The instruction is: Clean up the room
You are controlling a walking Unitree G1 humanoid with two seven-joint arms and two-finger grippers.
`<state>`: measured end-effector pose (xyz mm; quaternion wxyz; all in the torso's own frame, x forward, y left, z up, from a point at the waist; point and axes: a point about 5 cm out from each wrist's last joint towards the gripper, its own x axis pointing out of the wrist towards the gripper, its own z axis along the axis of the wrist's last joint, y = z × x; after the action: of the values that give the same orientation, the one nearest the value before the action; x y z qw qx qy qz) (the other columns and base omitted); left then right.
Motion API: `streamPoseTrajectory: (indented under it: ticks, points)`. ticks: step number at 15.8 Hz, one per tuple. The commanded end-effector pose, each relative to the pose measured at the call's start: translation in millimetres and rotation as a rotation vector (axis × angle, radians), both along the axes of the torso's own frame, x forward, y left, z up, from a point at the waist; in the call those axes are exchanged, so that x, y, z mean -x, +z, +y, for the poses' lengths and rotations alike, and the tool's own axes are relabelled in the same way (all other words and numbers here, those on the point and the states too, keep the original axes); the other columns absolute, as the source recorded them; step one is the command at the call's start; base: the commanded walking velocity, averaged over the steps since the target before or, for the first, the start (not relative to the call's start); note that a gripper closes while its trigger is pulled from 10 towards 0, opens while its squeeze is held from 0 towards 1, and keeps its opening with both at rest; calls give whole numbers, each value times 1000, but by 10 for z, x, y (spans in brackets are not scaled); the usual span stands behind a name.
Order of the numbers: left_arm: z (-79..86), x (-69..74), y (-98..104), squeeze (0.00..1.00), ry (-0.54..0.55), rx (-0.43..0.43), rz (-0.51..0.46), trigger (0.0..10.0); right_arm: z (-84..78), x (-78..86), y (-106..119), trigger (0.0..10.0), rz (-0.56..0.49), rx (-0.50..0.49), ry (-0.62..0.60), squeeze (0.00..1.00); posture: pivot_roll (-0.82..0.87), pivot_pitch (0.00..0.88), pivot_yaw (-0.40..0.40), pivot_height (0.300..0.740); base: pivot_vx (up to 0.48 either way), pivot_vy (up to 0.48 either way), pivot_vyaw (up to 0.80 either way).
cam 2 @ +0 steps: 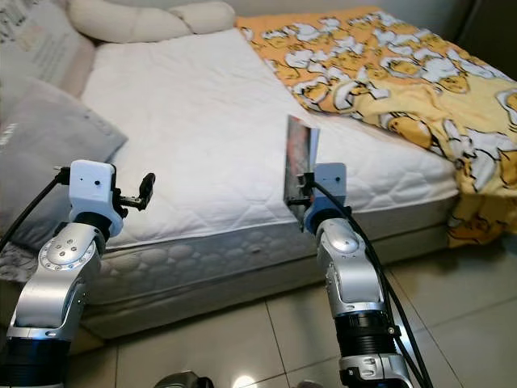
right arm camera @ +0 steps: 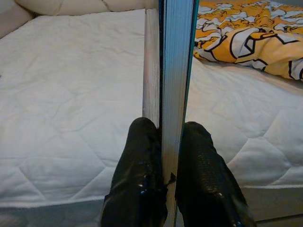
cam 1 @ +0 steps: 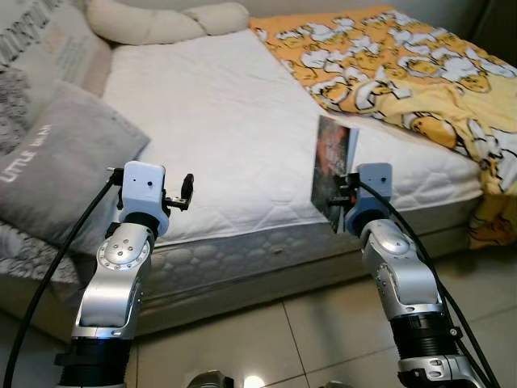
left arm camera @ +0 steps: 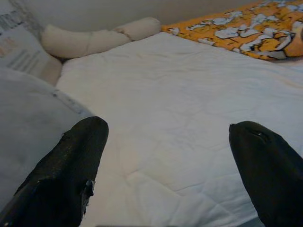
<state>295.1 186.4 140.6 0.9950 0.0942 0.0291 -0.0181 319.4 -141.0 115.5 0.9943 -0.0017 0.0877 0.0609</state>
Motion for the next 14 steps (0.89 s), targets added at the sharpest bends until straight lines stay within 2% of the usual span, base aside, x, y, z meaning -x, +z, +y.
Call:
streamPoseTrajectory:
  ticks: [1, 14]
  points:
    - [2, -27, 17, 0, -2, -12, -3, 10000, 55, -27, 103, 10000, -59, -1, 30, 0, 0, 0, 57, 740, 266, 0, 800]
    - [3, -25, 12, 0, 0, -9, -3, 10000, 93, -24, 108, 10000, -64, 9, 61, 0, 8, 0, 52, 740, 295, 0, 800]
